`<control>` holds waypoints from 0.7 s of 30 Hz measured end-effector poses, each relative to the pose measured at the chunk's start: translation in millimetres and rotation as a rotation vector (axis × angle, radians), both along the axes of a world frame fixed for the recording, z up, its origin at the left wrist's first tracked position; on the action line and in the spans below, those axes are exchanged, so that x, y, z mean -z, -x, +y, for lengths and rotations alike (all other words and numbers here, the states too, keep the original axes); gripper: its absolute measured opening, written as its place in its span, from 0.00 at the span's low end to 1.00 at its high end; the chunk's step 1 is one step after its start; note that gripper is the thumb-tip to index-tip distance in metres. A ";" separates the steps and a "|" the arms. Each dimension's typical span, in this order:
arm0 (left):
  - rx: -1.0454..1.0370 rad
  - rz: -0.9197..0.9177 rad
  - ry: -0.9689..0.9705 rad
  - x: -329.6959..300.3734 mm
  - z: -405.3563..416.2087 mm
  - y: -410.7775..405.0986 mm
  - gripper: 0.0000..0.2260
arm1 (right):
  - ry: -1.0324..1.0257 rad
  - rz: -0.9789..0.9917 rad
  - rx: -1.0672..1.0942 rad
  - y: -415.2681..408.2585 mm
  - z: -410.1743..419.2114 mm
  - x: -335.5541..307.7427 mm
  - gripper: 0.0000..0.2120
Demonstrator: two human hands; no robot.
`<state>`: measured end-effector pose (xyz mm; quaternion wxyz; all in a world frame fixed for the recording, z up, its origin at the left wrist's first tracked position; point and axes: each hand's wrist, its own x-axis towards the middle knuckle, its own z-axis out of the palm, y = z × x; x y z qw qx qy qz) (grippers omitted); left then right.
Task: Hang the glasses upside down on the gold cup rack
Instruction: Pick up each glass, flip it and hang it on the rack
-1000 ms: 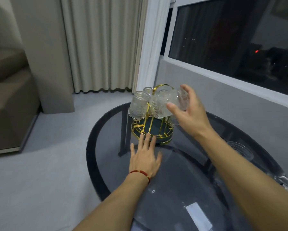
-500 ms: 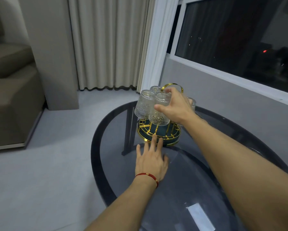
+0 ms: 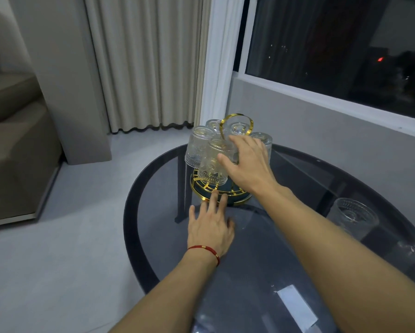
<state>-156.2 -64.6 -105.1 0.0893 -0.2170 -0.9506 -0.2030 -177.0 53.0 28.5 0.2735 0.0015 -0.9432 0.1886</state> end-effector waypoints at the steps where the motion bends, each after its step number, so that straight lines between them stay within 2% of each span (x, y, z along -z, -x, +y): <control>1: -0.008 -0.001 0.011 -0.1 0.6 -0.3 0.29 | 0.022 0.035 -0.002 -10.1 4.2 0.8 0.25; 5: -0.042 0.004 0.081 -2.4 3.8 -2.3 0.31 | 0.176 0.100 0.054 -67.0 32.3 11.2 0.19; 9: -0.051 -0.012 0.146 -7.1 5.7 -6.7 0.29 | 0.208 0.204 0.192 -131.6 69.5 34.4 0.18; 13: -0.047 -0.055 0.215 -19.7 15.4 -21.3 0.32 | 0.248 0.313 0.407 -179.4 107.3 54.7 0.30; 15: -0.041 -0.045 0.200 -27.1 24.2 -34.2 0.33 | 0.408 0.258 0.513 -191.2 123.1 63.6 0.38; 18: 0.050 -0.016 0.116 -36.3 45.6 -59.0 0.35 | 0.687 -0.021 0.515 -202.4 145.1 75.0 0.51; 19: 0.098 -0.022 0.066 -38.2 53.2 -66.1 0.35 | 0.777 -0.112 0.467 -203.5 149.0 77.3 0.54; 21: 0.195 -0.058 -0.070 -42.8 66.2 -76.6 0.36 | 0.865 -0.224 0.382 -202.6 153.5 81.6 0.53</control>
